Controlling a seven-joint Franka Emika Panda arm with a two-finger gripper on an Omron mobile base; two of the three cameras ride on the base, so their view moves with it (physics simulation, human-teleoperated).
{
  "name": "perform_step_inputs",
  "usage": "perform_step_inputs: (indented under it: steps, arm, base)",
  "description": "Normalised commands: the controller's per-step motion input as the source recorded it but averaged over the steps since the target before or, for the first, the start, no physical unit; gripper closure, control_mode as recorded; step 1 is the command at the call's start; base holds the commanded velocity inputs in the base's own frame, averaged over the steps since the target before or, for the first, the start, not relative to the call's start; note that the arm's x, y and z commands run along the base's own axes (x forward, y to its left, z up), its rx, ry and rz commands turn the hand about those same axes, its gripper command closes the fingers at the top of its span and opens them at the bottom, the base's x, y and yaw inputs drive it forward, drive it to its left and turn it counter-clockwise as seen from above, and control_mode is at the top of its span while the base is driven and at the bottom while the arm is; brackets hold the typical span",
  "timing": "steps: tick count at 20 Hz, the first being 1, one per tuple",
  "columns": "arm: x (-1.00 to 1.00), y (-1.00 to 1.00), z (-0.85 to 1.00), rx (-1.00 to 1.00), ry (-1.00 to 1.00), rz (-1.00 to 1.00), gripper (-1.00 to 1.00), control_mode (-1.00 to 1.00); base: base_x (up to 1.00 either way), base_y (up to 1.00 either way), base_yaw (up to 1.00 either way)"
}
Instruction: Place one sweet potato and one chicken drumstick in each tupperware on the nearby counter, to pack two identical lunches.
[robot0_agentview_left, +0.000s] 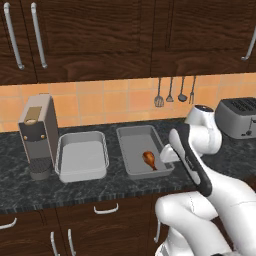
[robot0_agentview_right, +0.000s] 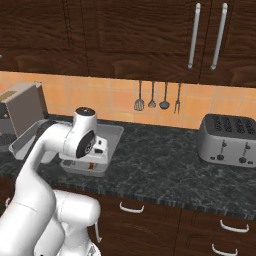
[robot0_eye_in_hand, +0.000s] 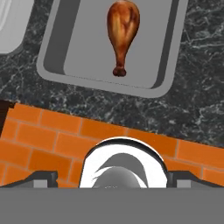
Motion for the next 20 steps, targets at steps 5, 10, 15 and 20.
perform_step_inputs:
  steps: [5,10,15,20]
  arm:
    - [-0.6,-0.01,0.21,0.0,-0.02,0.0,-1.0,-1.0]
    - [-0.01,0.0,0.0,0.0,0.0,0.0,-1.0,-1.0]
    - [0.0,0.0,0.0,0.0,0.0,0.0,-1.0,1.0]
    - [0.0,0.0,0.0,0.0,0.0,0.0,-1.0,1.0]
  base:
    - [0.0,0.0,0.0]
    - [0.0,0.0,0.0]
    - [-0.9,-0.05,-0.05]
    - [-0.83,-0.18,-0.08]
